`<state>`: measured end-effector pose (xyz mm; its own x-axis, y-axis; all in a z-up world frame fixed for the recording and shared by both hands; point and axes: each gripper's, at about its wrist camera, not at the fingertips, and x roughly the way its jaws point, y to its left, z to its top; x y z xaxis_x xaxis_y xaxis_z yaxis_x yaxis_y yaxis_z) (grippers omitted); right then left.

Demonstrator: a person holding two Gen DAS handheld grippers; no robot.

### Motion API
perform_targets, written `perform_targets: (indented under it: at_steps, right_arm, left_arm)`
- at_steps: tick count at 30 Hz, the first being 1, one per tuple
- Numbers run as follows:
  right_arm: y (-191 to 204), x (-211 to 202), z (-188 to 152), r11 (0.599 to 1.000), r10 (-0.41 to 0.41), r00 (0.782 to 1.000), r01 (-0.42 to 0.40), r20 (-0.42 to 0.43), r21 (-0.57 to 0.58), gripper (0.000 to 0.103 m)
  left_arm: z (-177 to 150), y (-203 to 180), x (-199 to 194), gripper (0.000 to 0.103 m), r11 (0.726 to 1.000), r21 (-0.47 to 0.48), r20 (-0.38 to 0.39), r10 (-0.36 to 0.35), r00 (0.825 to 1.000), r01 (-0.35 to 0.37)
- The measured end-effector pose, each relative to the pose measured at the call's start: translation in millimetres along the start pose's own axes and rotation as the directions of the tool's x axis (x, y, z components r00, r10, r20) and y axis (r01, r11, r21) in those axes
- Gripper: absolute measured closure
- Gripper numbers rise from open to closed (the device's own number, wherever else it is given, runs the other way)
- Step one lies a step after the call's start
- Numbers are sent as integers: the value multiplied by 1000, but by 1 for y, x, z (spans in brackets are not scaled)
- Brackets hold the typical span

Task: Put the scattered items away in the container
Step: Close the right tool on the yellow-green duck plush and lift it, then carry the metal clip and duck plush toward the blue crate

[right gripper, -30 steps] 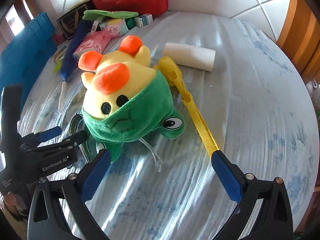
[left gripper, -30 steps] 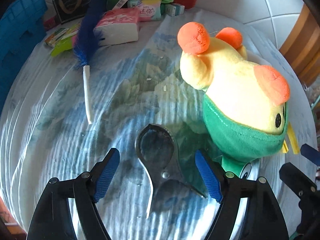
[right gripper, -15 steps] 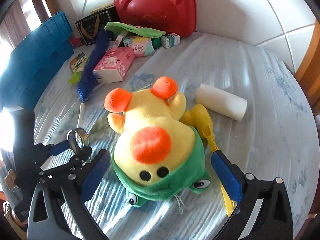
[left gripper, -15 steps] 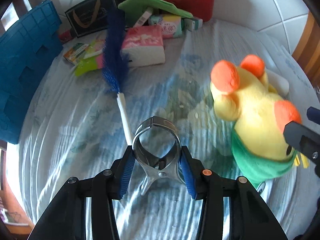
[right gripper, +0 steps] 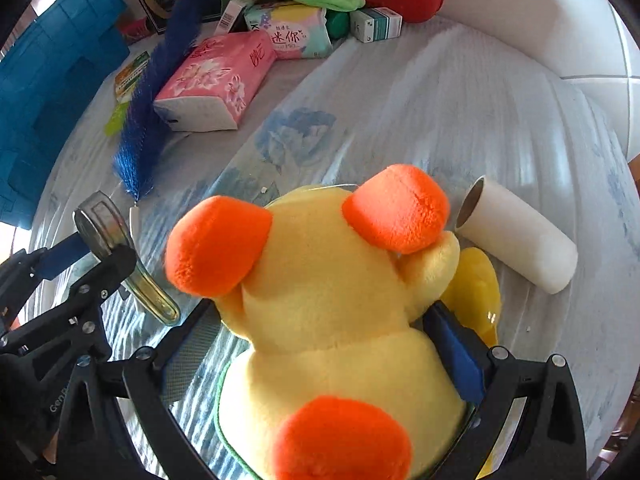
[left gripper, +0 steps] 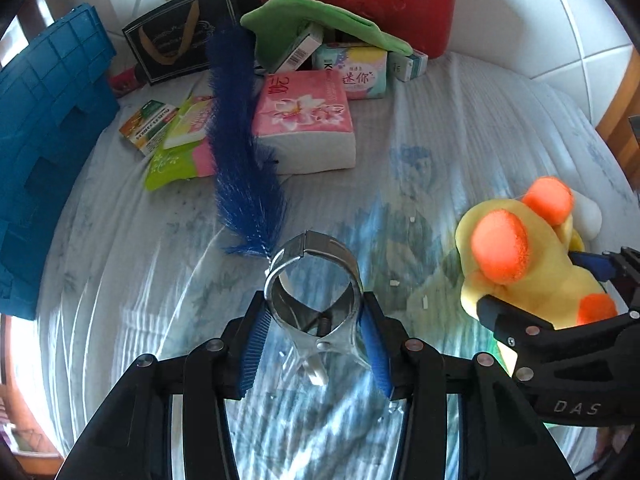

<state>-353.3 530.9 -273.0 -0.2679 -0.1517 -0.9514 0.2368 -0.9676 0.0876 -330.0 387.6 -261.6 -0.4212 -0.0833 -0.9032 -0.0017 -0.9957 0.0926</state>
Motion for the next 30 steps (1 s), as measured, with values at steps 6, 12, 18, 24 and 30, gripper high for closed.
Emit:
perform_targets:
  at_steps: [6,12,18,24,30]
  right_arm:
    - [-5,-15,-4,998,43,994,-49,104,51,29]
    - [5,-22,-8,999,33,996,-35,82,18,33]
    - [17,-17,-4,998,-52,999,52,16,-25,15]
    - [17,0,0,995,-94,995,93,-23,-38,8]
    - [10,16,3,999,-38,999,38,13,-10,10]
  left_arm:
    - [1,1,-10,59,1000,9,24,-17,1000,17]
    - [-8,3,-23,59,999,26,41,-24,999,23]
    - [-8,3,-14,59,1000,27,24,-15,1000,15]
    - [-3,4,0,59,1000,23,6,-5,1000,5]
    - [4,9,6,59,1000,15,15,-8,1000,8]
